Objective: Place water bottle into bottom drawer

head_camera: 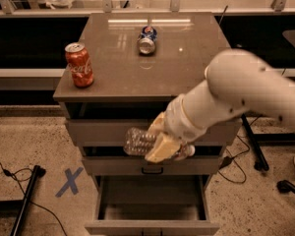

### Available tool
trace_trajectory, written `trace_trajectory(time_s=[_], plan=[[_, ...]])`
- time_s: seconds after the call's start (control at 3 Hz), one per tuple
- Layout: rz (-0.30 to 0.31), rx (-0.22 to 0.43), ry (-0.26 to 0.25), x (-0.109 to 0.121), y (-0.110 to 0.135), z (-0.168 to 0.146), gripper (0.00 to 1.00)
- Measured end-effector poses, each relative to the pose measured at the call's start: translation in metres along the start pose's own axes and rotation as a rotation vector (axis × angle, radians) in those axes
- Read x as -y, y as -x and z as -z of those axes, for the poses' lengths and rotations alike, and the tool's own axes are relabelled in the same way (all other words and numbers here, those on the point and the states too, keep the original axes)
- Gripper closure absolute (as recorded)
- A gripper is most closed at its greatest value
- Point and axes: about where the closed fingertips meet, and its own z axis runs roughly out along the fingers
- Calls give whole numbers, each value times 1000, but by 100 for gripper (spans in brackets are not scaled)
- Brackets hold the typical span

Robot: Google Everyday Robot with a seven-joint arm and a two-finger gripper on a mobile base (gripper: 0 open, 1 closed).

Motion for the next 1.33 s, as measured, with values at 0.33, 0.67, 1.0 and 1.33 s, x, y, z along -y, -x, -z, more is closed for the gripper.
trace_trajectory(time_s=[0.33,0.67,1.0,1.33], plan=[[-35,86,31,-22,-36,-46,100],[-39,105,40,-24,-43,-55,100],[-50,74,20,-12,-64,-78,100],[-65,46,8,-6,-120,-135,100]])
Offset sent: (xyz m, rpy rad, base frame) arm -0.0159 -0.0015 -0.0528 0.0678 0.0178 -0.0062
